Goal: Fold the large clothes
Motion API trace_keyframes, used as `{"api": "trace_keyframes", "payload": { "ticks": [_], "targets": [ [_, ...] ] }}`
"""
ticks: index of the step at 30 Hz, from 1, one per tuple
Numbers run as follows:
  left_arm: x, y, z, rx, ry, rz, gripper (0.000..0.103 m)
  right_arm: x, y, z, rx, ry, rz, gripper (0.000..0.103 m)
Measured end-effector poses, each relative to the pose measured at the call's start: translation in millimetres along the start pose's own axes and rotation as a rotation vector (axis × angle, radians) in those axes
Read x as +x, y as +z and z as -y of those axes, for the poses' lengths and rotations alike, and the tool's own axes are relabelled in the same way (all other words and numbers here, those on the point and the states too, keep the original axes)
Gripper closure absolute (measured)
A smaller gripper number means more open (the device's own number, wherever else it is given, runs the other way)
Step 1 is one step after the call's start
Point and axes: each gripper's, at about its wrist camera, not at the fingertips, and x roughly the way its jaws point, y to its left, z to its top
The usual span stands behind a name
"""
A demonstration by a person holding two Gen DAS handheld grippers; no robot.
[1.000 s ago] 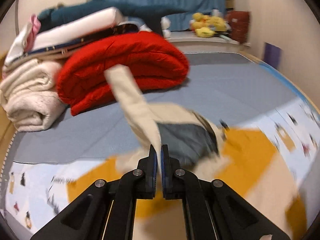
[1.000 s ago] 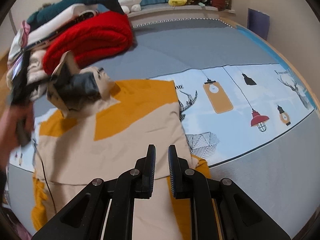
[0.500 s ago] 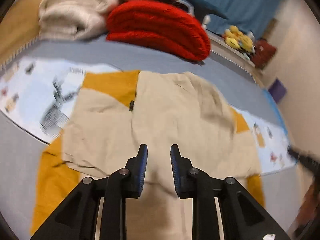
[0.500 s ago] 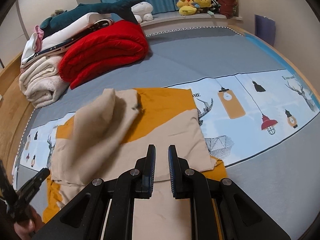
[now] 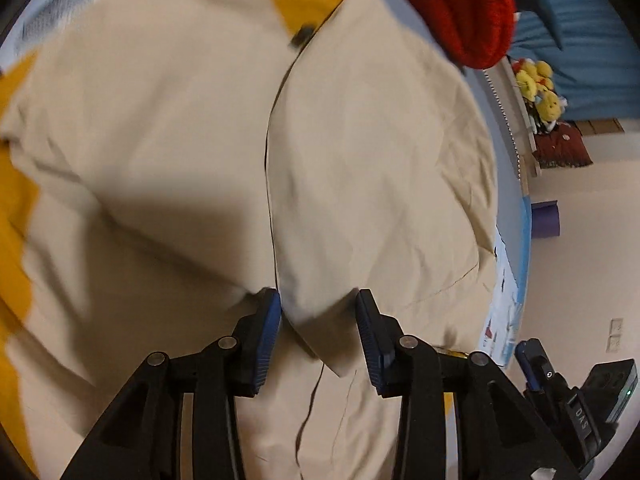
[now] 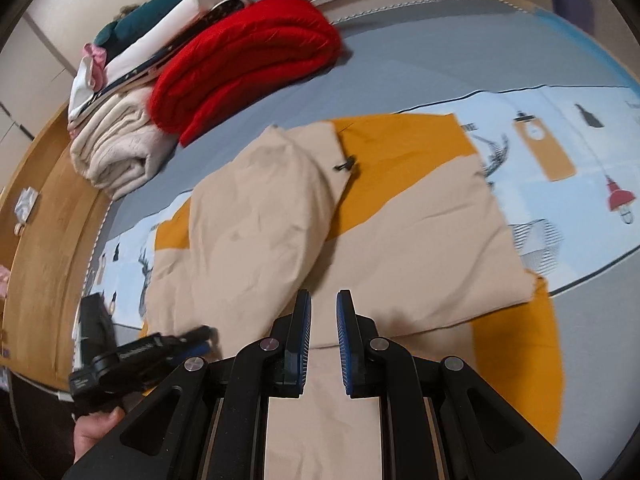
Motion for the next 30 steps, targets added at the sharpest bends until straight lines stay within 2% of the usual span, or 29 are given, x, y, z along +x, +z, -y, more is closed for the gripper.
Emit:
{"api": "trace_keyframes", "payload": {
  "ticks": [1,3,6,8,9,11,13,15,17,19,21,23,24,26,28,30],
  "targets": [
    [1.8,-1.0,-0.3,-0.006,-0.012,-0.009,0.071,5.8,-1.2,-2.0,0.005,0.019,-0.013,0.088],
    [-0.6,-3.2,3.6,0.017,-0.029,-0.009,0.097,16.4,-2.0,-5.2,0.017,0.05,-0.04,0.088],
    [-22.1,-6.2,16.3,0.076,0.005,0.072,0.1,31.0,-3.9,-9.7,0.027,0.076,-0.074,0.088],
    [-35.9,-9.1,24.8,0.129,0.077,0.137,0.1,42.1,-6.0,-12.0,0.026,0.071,-0.094,0.088],
    [-35.3,-10.3,26.7,0.146,0.107,0.14,0.1,46.1,-6.2,-12.4,0.025,0.066,-0.1,0.088],
    [-22.4,-11.5,22.3,0.149,0.195,0.068,0.096,53.8,-8.3,-12.1,0.024,0.057,-0.114,0.088],
    [-14.5,-11.5,11.3,0.11,0.225,0.015,0.096,59.6,-11.0,-13.0,0.021,0.054,-0.126,0.088],
    [-24.9,-11.5,13.6,0.11,0.27,0.071,0.096,63.9,-13.1,-14.4,0.013,0.048,-0.132,0.088],
    [-43.6,-14.1,33.0,0.193,0.289,0.177,0.095,67.1,-14.1,-16.9,0.008,0.048,-0.134,0.088],
    [-49.0,-20.9,48.9,0.269,0.275,0.219,0.093,69.2,-13.2,-19.2,0.009,0.053,-0.129,0.088],
    [-38.1,-26.9,57.3,0.326,0.243,0.186,0.093,71.0,-11.1,-20.7,0.011,0.06,-0.123,0.088],
    [-15.3,-31.3,54.7,0.332,0.223,0.096,0.093,74.5,-9.7,-21.6,0.019,0.075,-0.12,0.087],
    [-1.5,-32.5,50.5,0.32,0.227,0.041,0.092,75.4,-9.1,-21.1,0.023,0.08,-0.12,0.083],
    [19.3,-36.2,38.0,0.278,0.283,-0.04,0.093,79.6,-7.2,-21.7,0.031,0.086,-0.115,0.079],
    [19.0,-37.4,34.1,0.24,0.28,-0.045,0.093,86.0,-5.2,-21.2,0.036,0.083,-0.119,0.076],
    [16.8,-37.5,40.3,0.262,0.289,-0.043,0.092,91.2,-4.4,-19.2,0.041,0.083,-0.13,0.076]
  ]
}}
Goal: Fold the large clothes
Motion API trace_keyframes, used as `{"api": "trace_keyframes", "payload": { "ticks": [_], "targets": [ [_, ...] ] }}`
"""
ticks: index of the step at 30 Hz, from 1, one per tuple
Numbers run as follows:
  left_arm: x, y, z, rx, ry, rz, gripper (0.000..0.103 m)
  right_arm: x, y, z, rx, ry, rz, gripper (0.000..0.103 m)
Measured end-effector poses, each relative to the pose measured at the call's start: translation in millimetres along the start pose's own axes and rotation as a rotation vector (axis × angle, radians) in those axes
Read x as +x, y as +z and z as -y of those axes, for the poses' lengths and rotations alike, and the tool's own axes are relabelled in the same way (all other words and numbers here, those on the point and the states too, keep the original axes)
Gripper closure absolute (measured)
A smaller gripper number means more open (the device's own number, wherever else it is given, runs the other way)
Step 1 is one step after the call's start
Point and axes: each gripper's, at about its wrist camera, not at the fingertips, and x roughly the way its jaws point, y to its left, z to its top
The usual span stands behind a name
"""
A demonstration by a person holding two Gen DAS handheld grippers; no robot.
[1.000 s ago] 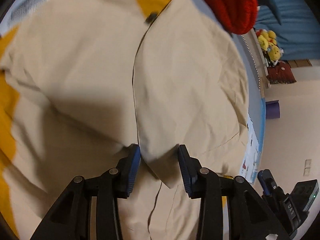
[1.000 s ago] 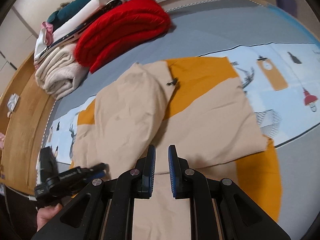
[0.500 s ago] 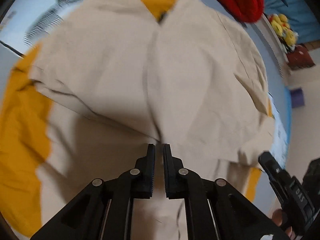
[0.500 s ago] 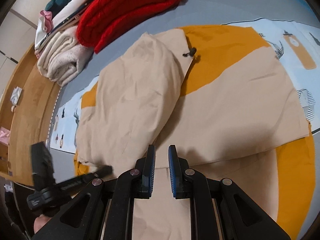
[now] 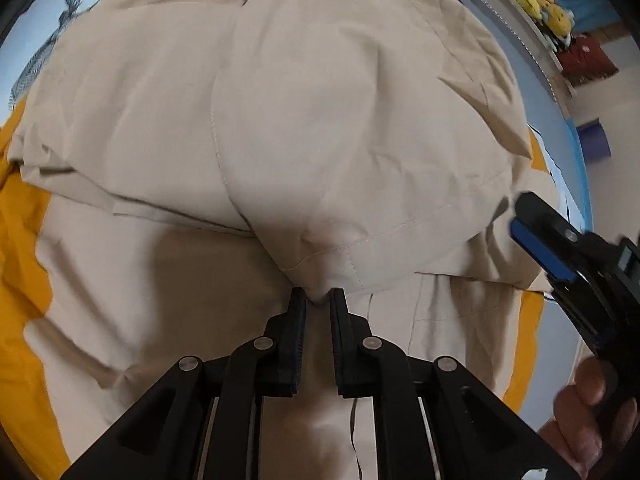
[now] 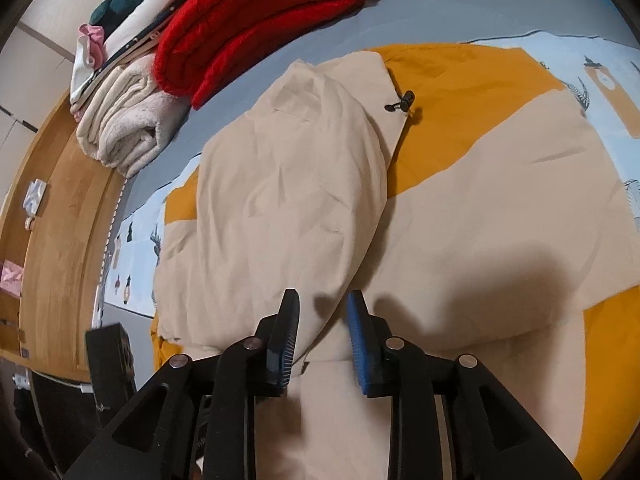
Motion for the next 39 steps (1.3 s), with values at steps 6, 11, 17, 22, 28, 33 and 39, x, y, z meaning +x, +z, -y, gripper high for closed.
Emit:
{"api": "trace_keyframes", "payload": {
  "ticks": [6,11,17,22,28,33,39],
  "targets": [
    [-2.9,4.0,-1.6,-0.017,0.019,-0.015,0.092,20.3,4.0,6.7,0.054,0.046,-0.009,0.076],
    [-7.7,4.3,-2.0,-0.015,0.037,-0.012,0.092,22.6,0.6,6.2,0.044,0.082,0.055,0.094],
    [-18.5,5.9,-5.2,-0.013,0.029,0.004,0.092,19.6,-1.7,12.6,0.071,0.0,0.092,0.098],
    [-39.1,5.5,-1.0,0.02,0.034,0.057,0.092,25.3,-7.4,18.9,0.08,-0.122,0.062,0.092],
    [-62.1,7.3,-1.1,0.035,0.091,0.154,0.088,-13.1,-8.5,-13.0,-0.026,-0.258,0.269,0.081],
    [-72.6,10.9,-13.4,0.005,0.098,0.186,0.088,-20.8,-8.5,-45.0,-0.18,-0.111,0.315,0.065],
    [-73.0,12.8,-13.6,-0.012,0.088,0.184,0.088,35.2,-20.0,-49.6,-0.238,-0.087,0.052,0.062]
  ]
}}
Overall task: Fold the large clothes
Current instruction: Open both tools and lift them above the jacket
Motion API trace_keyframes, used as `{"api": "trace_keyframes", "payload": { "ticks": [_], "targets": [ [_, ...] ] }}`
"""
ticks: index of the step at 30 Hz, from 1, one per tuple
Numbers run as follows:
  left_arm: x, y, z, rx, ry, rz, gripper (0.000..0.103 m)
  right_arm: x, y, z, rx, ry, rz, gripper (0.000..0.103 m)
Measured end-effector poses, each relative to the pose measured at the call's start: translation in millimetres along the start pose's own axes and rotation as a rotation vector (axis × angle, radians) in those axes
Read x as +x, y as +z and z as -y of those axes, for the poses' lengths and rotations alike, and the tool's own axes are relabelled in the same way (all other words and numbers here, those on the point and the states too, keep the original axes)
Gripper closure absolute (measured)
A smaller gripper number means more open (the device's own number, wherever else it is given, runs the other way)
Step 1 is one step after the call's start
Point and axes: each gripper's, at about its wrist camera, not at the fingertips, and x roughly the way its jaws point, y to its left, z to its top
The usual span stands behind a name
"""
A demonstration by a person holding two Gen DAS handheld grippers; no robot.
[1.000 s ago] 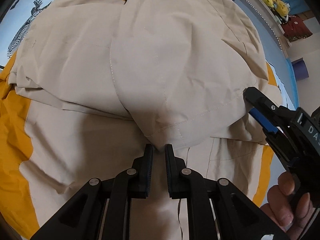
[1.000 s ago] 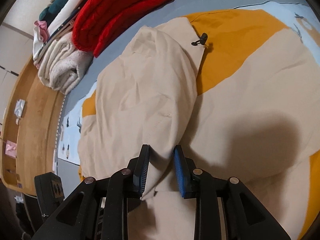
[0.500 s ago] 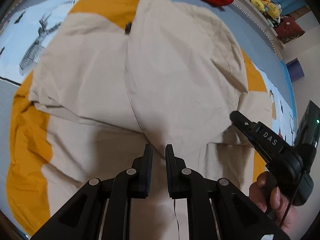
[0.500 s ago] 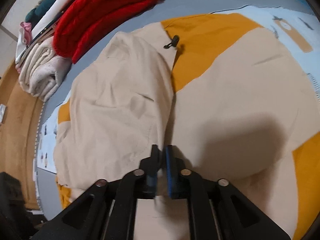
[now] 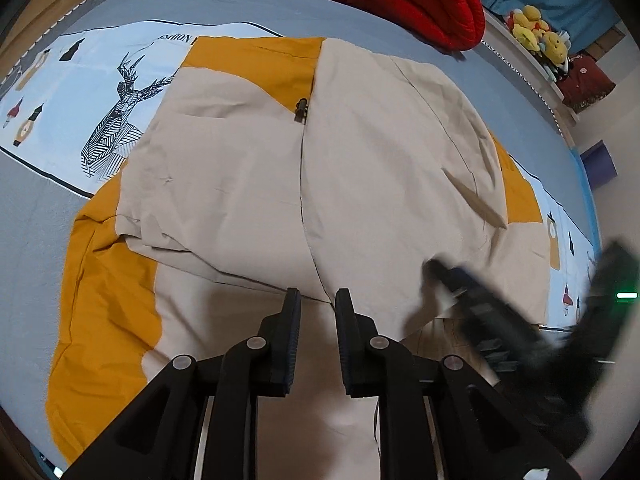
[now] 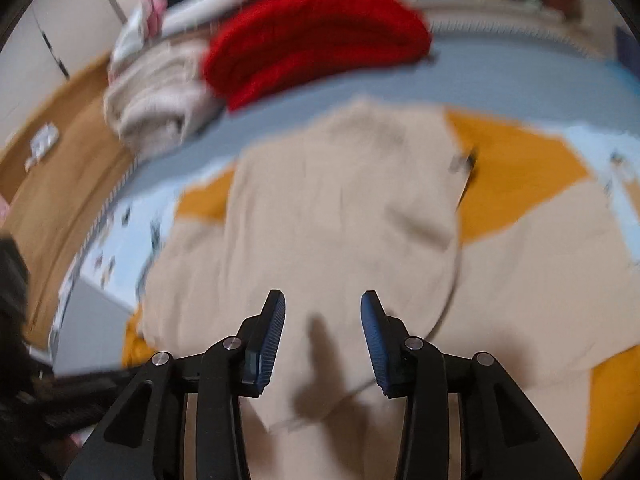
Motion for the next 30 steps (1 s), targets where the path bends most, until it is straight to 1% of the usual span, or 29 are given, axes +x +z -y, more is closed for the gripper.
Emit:
{"api": "trace_keyframes", "payload": {
  "ticks": [1,2,4,7,8,9,11,13,15,16,17,19,21,23,25,26,27,28,30],
  "targets": [
    [-0.6,0.4,-0.6,0.0,-0.002,-0.001,0.088,10.3,-4.2,2.6,0.002,-0.025,-0.051,0.062],
    [-1.4,0.7,-1.5,-0.001,-0.006,-0.001,0.088,14.6,-7.7,4.3,0.0,-0.043,-0.069,0.062],
    [-4.1,2.2,-3.9,-0.002,-0.009,0.001,0.088,10.3,-7.6,0.9,-0.01,-0.054,-0.044,0.062],
    [-10.4,3.9,-7.9,-0.011,-0.012,0.014,0.088,-0.1,-4.9,-12.2,-0.069,-0.02,0.015,0.062],
    [-12.9,3.9,-9.0,-0.013,-0.012,0.02,0.088,0.1,-5.7,-16.4,-0.095,-0.023,0.013,0.062],
    [-16.5,3.7,-10.3,-0.015,-0.01,0.031,0.088,5.9,-8.3,-18.9,-0.119,-0.045,-0.015,0.062],
    [-23.9,2.6,-12.0,-0.012,-0.005,0.051,0.088,10.0,-12.0,-18.9,-0.119,-0.087,-0.042,0.062],
    [-36.0,0.6,-14.0,0.001,-0.002,0.081,0.088,-1.5,-8.6,-21.2,-0.096,-0.079,-0.005,0.062],
    [-55.0,-2.6,-16.2,0.008,-0.005,0.128,0.088,-27.6,-5.2,-28.8,-0.119,-0.069,0.081,0.062],
    [-65.7,-4.5,-17.1,0.014,-0.008,0.156,0.088,-49.0,-1.6,-36.8,-0.146,-0.071,0.155,0.062],
    [-76.9,-6.6,-17.5,0.024,-0.009,0.187,0.088,-65.7,-0.4,-42.8,-0.16,-0.069,0.206,0.062],
    [-106.6,-17.5,-15.7,0.077,-0.005,0.272,0.088,-106.0,-1.2,-52.8,-0.17,-0.049,0.306,0.062],
    [-132.8,-32.1,-14.5,0.133,0.003,0.347,0.088,-150.7,-8.7,-60.0,-0.172,-0.035,0.39,0.062],
    [-158.3,-53.5,-16.4,0.185,0.016,0.428,0.088,-198.9,-25.1,-65.5,-0.176,-0.046,0.466,0.062],
    [-175.9,-73.4,-21.6,0.212,0.03,0.478,0.088,-240.6,-45.8,-69.5,-0.175,-0.076,0.507,0.062],
    [-183.5,-85.5,-26.0,0.205,0.042,0.496,0.088,-257.2,-57.2,-69.2,-0.175,-0.091,0.515,0.062],
    [-187.8,-91.9,-29.2,0.193,0.048,0.499,0.088,-277.2,-70.5,-68.6,-0.181,-0.114,0.521,0.062],
    [-193.7,-104.1,-34.0,0.176,0.035,0.495,0.088,-295.6,-84.4,-69.6,-0.188,-0.137,0.526,0.062],
    [-204.3,-129.2,-40.1,0.174,0.007,0.491,0.088,-333.0,-106.8,-66.6,-0.189,-0.179,0.543,0.062]
  ]
}}
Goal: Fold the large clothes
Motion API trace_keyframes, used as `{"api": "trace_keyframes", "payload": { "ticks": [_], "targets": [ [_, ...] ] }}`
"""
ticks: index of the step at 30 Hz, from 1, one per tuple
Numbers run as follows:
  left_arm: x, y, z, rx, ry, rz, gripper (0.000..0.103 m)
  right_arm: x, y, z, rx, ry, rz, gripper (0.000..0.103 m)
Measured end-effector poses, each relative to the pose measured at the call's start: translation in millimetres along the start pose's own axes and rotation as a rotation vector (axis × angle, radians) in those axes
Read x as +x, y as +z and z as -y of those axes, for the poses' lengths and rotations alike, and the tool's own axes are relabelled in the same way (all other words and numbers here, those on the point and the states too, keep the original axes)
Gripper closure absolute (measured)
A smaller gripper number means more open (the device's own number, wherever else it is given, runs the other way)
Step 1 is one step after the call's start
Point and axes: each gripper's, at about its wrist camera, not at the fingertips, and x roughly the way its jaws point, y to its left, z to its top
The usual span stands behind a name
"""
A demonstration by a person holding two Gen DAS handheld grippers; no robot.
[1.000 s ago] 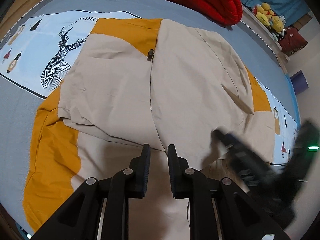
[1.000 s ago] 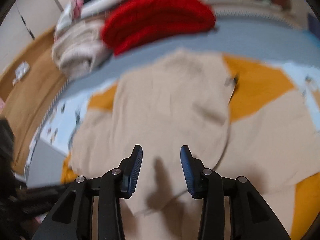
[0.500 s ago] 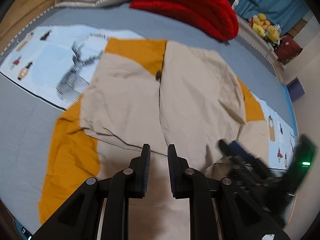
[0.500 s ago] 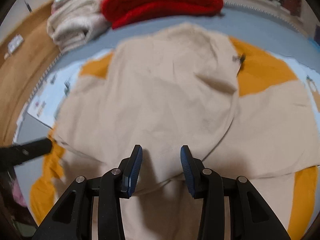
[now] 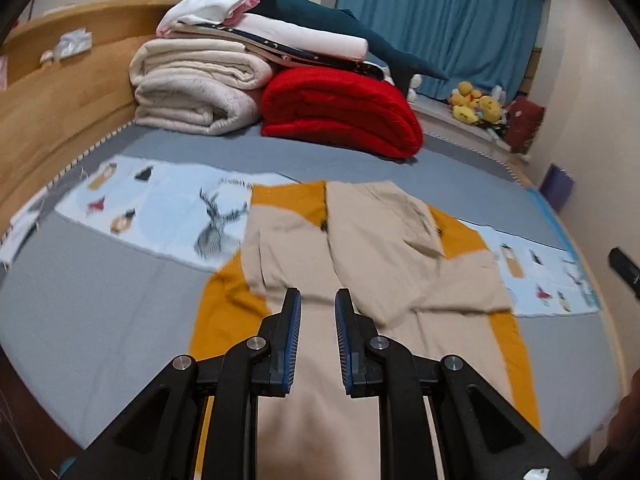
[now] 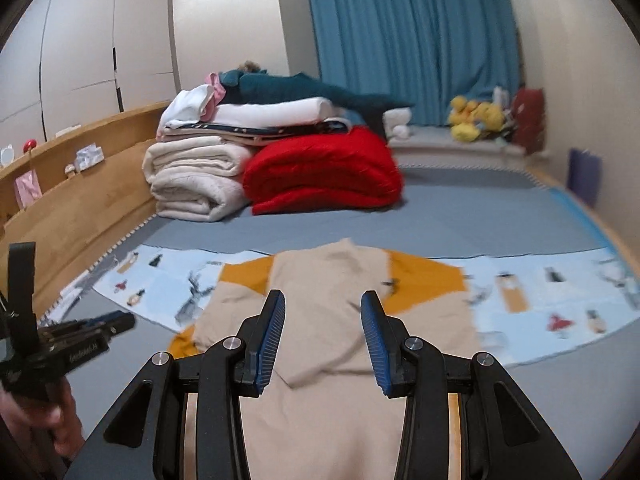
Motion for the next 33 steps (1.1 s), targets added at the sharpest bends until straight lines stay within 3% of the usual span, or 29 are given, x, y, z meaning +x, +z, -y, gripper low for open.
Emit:
{"api": "trace_keyframes", "payload": {
  "ticks": [5,10,16,18,21,27,33],
  "targets": [
    [-63.4,-66.1,-5.6,0.068,0.025,0.049,0.088,-115.5,-1.4,31.1,0.054,-0.084,0.069,0.062],
    [-91.7,-116.3,-11.5,0.133,0.005,-0.009,0.088,-218.6,3.3,40.5,0.074,-0.139,0.18,0.062],
    [-120.7,-135.6,-6.4,0.213,-0.006,0.039,0.088,-280.0,-2.5,51.3,0.105,-0.169,0.222,0.062],
    [-122.7,-137.1,-3.5,0.235,0.003,0.052,0.088,-284.3,-11.4,56.1,0.123,-0.192,0.212,0.063],
    [-118.6,-139.0,-4.6,0.249,0.024,0.038,0.088,-279.4,-30.2,65.2,0.144,-0.208,0.175,0.078],
    [-94.9,-137.7,-13.2,0.227,0.052,-0.018,0.088,-236.9,-71.9,84.7,0.147,-0.227,0.069,0.08],
    [-58.0,-141.1,-62.5,-0.069,0.008,-0.184,0.088,-176.8,-101.9,119.4,0.136,-0.203,-0.092,0.079]
  ]
}}
